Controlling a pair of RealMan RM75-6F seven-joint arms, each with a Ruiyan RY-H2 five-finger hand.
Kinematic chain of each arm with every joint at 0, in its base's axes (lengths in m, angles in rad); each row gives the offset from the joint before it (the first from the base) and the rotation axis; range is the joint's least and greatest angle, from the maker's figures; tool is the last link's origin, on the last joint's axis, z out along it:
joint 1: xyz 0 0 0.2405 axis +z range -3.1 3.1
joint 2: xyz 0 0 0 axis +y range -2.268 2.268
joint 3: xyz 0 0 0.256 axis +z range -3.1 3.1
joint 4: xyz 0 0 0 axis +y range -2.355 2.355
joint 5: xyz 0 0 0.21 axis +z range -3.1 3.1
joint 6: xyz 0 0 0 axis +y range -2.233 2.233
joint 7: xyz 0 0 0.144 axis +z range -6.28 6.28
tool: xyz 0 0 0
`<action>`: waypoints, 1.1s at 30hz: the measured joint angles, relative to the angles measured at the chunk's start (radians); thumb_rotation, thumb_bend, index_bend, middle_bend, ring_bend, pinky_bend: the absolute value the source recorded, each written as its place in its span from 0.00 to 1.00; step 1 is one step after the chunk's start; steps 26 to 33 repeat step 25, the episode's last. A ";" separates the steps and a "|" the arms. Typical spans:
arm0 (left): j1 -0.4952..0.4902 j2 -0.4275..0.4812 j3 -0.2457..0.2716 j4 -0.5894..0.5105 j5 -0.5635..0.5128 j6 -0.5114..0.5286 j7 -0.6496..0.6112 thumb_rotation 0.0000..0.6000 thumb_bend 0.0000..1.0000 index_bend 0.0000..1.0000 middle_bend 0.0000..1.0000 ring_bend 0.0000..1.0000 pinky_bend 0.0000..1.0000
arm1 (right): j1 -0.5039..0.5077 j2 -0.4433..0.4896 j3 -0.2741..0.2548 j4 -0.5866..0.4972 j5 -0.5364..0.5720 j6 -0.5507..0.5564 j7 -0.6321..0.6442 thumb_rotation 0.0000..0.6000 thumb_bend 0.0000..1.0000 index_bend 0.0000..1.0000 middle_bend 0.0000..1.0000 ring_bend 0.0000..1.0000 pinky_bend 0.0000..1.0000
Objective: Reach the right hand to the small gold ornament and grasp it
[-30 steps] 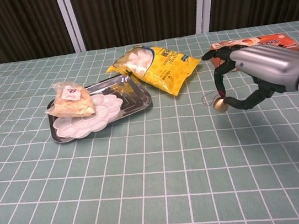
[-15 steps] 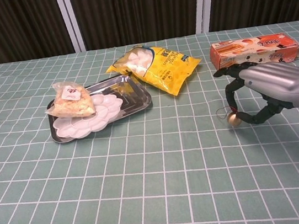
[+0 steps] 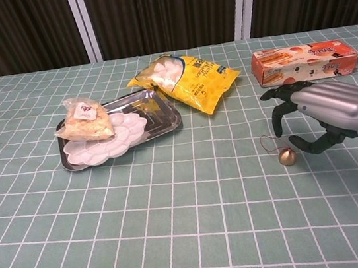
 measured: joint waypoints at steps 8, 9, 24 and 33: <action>0.008 0.004 -0.003 -0.001 0.007 0.025 -0.005 1.00 0.43 0.02 0.00 0.00 0.05 | -0.049 0.094 -0.013 -0.106 -0.040 0.096 0.015 1.00 0.56 0.08 0.04 0.00 0.00; 0.009 0.003 -0.005 0.001 0.009 0.031 -0.006 1.00 0.43 0.01 0.00 0.00 0.05 | -0.061 0.111 -0.017 -0.125 -0.048 0.118 0.013 1.00 0.53 0.02 0.02 0.00 0.00; 0.013 0.033 0.013 -0.046 -0.014 -0.028 0.032 1.00 0.43 0.00 0.00 0.00 0.05 | -0.364 0.306 -0.082 -0.222 -0.136 0.632 0.096 1.00 0.40 0.00 0.00 0.00 0.00; 0.012 0.039 0.015 -0.061 -0.021 -0.042 0.046 1.00 0.43 0.00 0.00 0.00 0.05 | -0.374 0.319 -0.083 -0.225 -0.132 0.644 0.107 1.00 0.40 0.00 0.00 0.00 0.00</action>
